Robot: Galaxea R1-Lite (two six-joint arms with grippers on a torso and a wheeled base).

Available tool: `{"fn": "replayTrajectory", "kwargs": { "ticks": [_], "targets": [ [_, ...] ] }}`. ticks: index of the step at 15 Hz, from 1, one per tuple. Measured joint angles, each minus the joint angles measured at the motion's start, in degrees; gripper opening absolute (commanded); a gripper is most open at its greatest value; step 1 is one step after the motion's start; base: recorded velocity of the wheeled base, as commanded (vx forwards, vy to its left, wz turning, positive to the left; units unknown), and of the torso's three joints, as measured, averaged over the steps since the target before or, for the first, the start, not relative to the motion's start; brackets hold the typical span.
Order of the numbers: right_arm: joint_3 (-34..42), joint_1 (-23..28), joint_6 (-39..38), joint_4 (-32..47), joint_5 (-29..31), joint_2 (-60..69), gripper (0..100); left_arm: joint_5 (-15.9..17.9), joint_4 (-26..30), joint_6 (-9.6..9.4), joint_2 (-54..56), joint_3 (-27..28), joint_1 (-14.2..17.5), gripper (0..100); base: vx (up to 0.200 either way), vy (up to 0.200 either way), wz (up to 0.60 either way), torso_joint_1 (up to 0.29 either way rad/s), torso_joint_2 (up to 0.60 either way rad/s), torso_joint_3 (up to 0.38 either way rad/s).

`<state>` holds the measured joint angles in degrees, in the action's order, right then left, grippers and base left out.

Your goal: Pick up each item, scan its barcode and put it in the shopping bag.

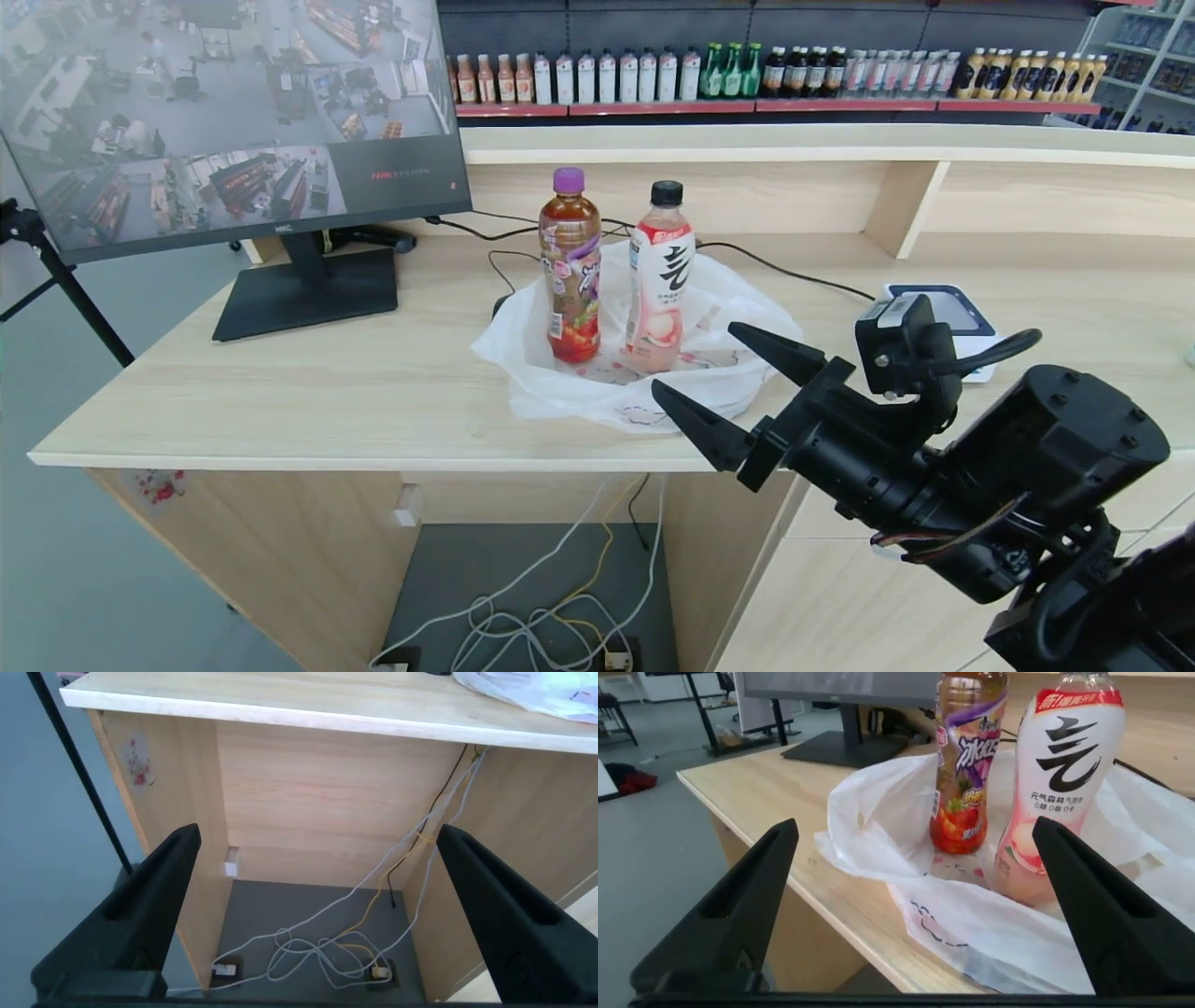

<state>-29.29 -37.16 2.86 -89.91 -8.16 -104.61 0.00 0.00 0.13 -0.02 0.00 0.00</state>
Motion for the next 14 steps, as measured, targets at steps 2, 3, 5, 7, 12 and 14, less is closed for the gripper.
{"fn": "replayTrajectory", "kwargs": {
  "ticks": [2,3,5,7,12,14],
  "targets": [
    [0.0,-0.05,0.0,-0.15,0.0,0.23,100,0.0,0.05,0.02,0.0,0.0,-0.05,100,0.0,-0.2,0.0,0.012,0.0,-0.002],
    [0.06,0.15,0.0,0.1,0.04,0.23,100,0.0,0.0,0.0,0.0,0.0,0.0,100,0.0,-0.2,0.0,0.012,0.0,-0.002],
    [0.24,0.0,0.0,-0.09,0.0,0.37,100,0.0,0.02,0.13,0.0,0.0,0.0,100,0.0,-0.2,0.0,0.002,0.0,0.002],
    [0.33,0.12,0.0,-0.06,0.01,0.41,100,0.0,0.0,0.18,0.0,0.0,0.0,100,0.0,-0.2,0.0,0.002,0.0,0.0],
    [-2.4,0.54,0.0,-0.06,0.01,-0.11,100,0.0,0.0,0.38,0.0,0.0,0.0,100,0.0,-0.2,0.0,0.002,0.0,0.0],
    [-3.0,1.83,0.02,-0.04,0.06,-0.35,100,0.0,0.02,0.38,0.0,0.0,-0.02,100,0.0,-0.2,0.0,0.007,0.0,0.005]
  ]
}}
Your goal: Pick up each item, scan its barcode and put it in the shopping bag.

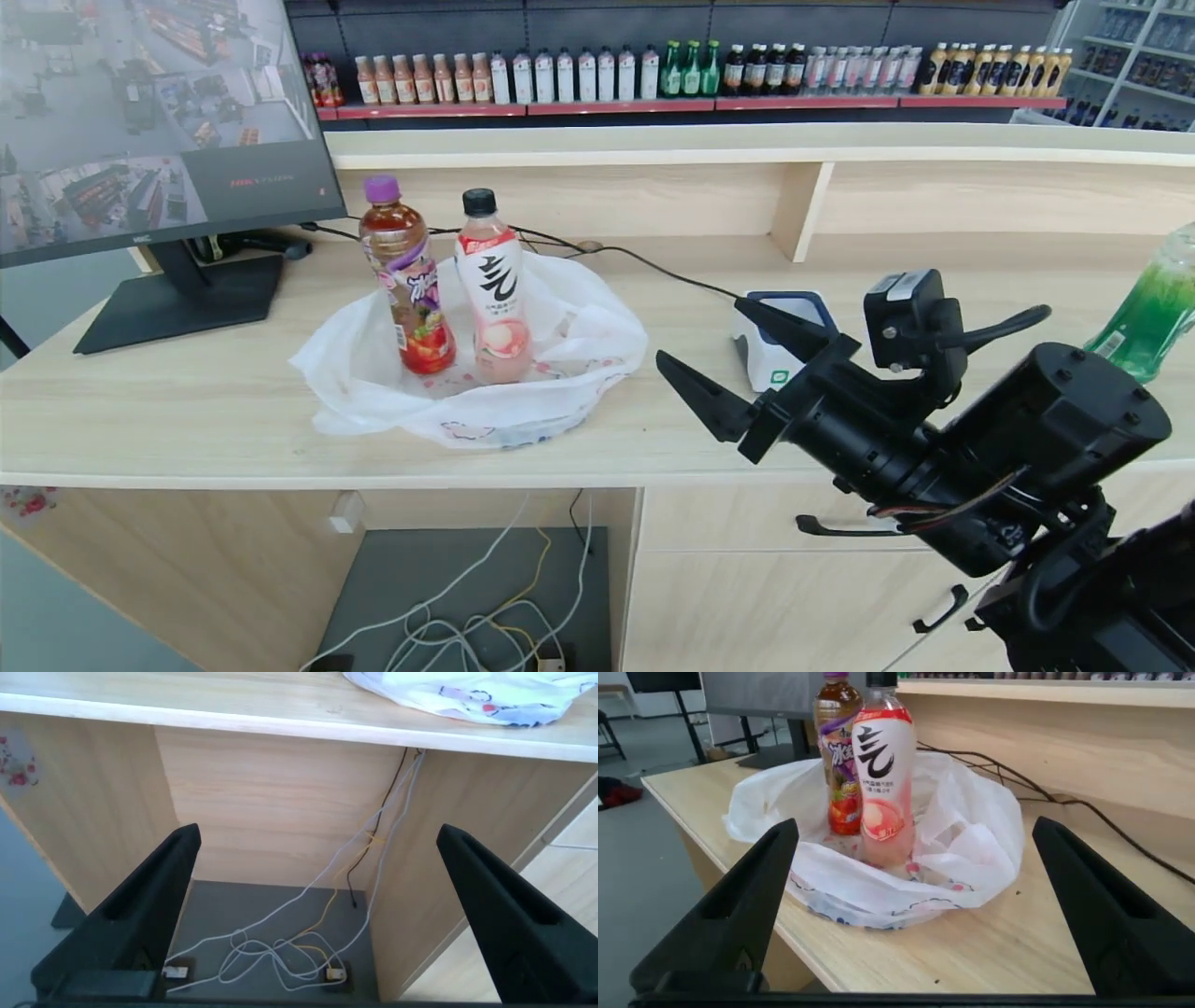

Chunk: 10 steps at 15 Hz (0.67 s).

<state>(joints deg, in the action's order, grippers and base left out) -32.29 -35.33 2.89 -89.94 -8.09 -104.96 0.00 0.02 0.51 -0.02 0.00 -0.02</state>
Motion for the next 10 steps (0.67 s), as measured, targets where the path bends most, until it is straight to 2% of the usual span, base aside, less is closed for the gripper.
{"fn": "replayTrajectory", "kwargs": {
  "ticks": [4,10],
  "targets": [
    [1.62,2.67,0.01,-0.02,0.02,1.66,100,0.0,-0.02,0.0,0.0,0.0,0.02,100,0.0,-0.2,0.0,0.004,0.0,0.002],
    [5.28,3.44,0.78,0.02,0.02,4.28,100,0.0,-0.02,0.04,0.0,0.0,0.02,100,0.0,-0.2,0.0,0.002,0.0,0.001]
  ]
}}
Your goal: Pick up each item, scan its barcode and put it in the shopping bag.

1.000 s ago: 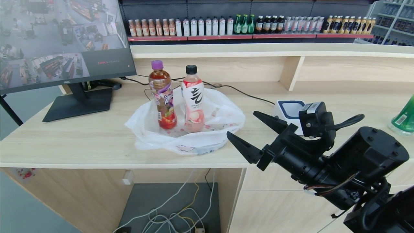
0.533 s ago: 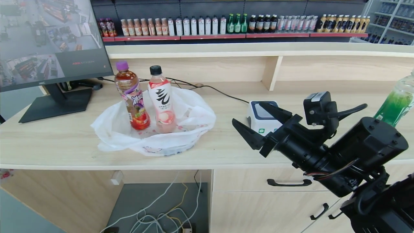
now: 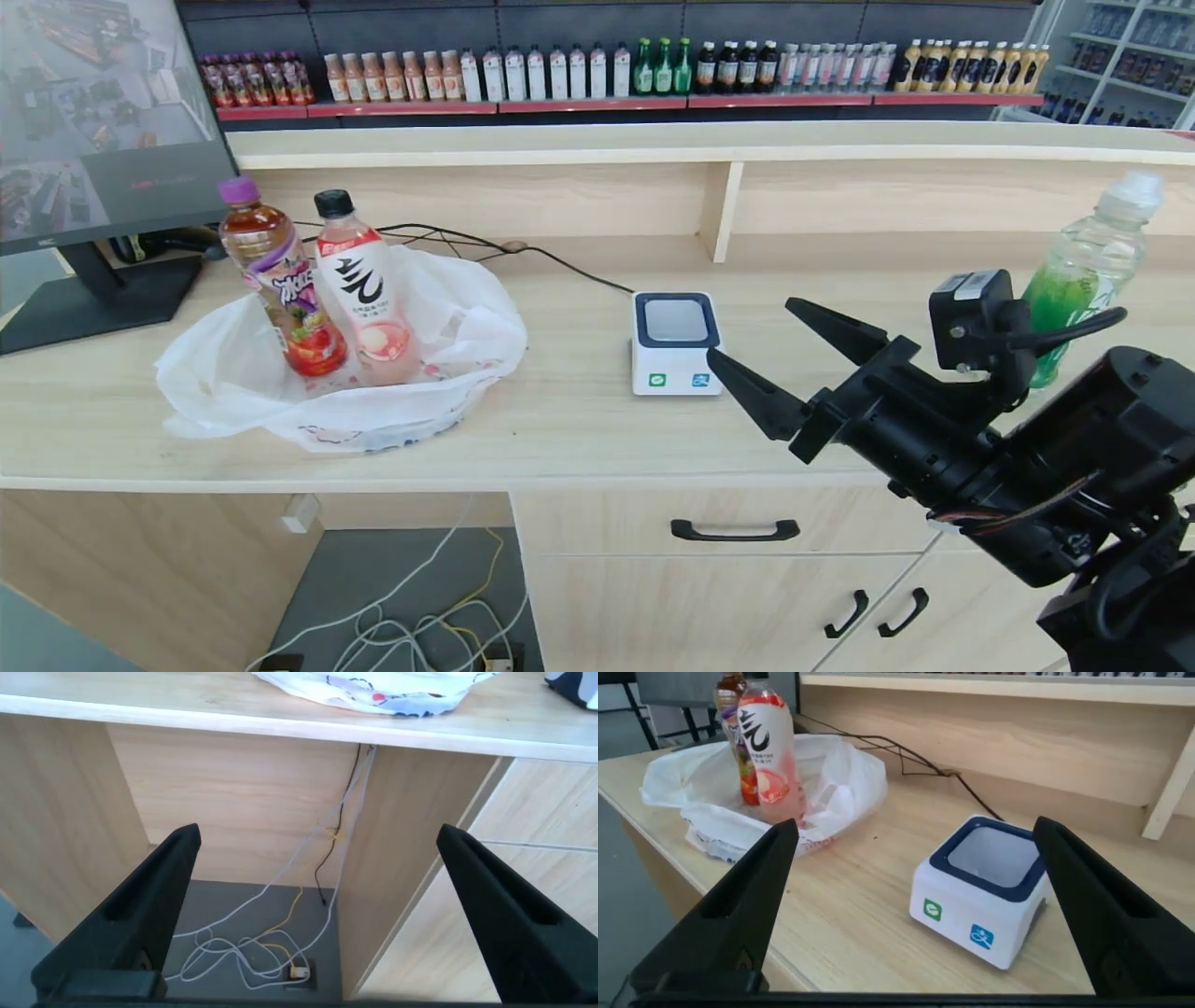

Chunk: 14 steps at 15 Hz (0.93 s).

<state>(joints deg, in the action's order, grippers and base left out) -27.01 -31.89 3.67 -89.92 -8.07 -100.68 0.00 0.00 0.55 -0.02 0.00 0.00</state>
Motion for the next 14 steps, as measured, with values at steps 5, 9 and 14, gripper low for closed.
{"fn": "replayTrajectory", "kwargs": {
  "ticks": [5,9,14],
  "targets": [
    [0.63,0.06,0.16,-0.05,0.0,0.51,100,0.0,0.02,0.02,0.0,0.0,0.0,100,0.0,-0.2,0.0,0.002,0.0,0.001],
    [1.19,0.11,0.18,-0.07,0.0,1.07,100,0.0,0.0,0.02,0.0,0.0,0.0,100,0.0,-0.2,0.0,0.002,0.0,0.004],
    [4.47,0.11,0.13,0.01,0.02,3.36,100,0.0,0.0,0.05,0.0,0.0,0.0,100,0.0,-0.2,0.0,0.001,0.0,0.001]
  ]
}}
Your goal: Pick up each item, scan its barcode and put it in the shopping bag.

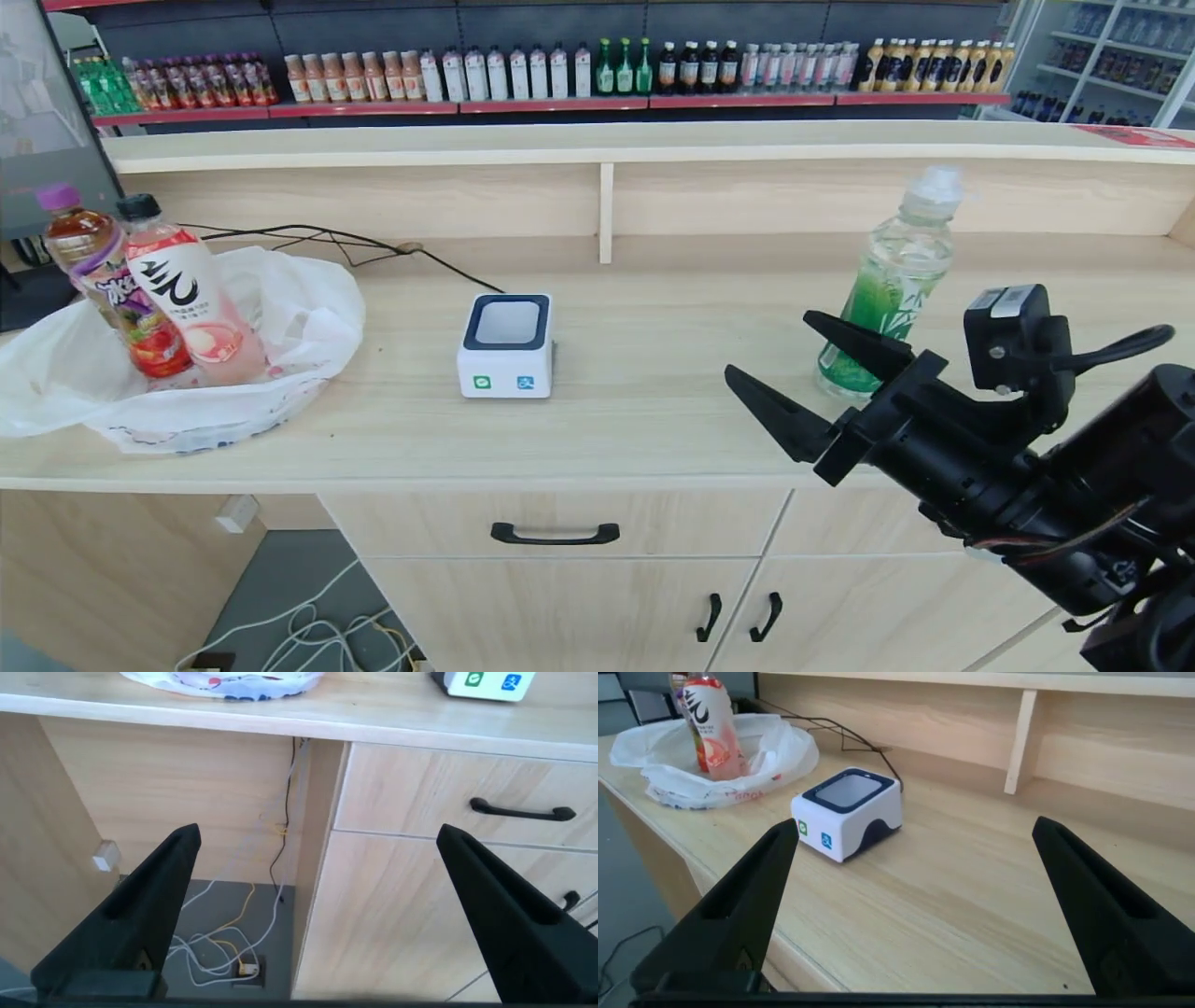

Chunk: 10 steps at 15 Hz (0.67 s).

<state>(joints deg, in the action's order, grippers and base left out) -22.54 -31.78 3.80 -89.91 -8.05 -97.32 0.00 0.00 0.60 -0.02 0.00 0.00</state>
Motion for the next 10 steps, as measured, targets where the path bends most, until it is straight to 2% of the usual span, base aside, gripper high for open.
{"fn": "replayTrajectory", "kwargs": {
  "ticks": [4,10],
  "targets": [
    [5.12,-0.05,0.33,-0.04,-0.07,4.22,100,0.0,0.0,-0.13,0.0,0.0,0.0,100,0.0,-0.2,0.0,0.0,0.0,0.001],
    [7.58,6.21,0.43,-0.01,-0.07,2.43,100,0.02,-0.02,-0.27,0.0,0.0,0.0,100,0.0,0.0,0.0,0.0,0.0,0.0]
  ]
}}
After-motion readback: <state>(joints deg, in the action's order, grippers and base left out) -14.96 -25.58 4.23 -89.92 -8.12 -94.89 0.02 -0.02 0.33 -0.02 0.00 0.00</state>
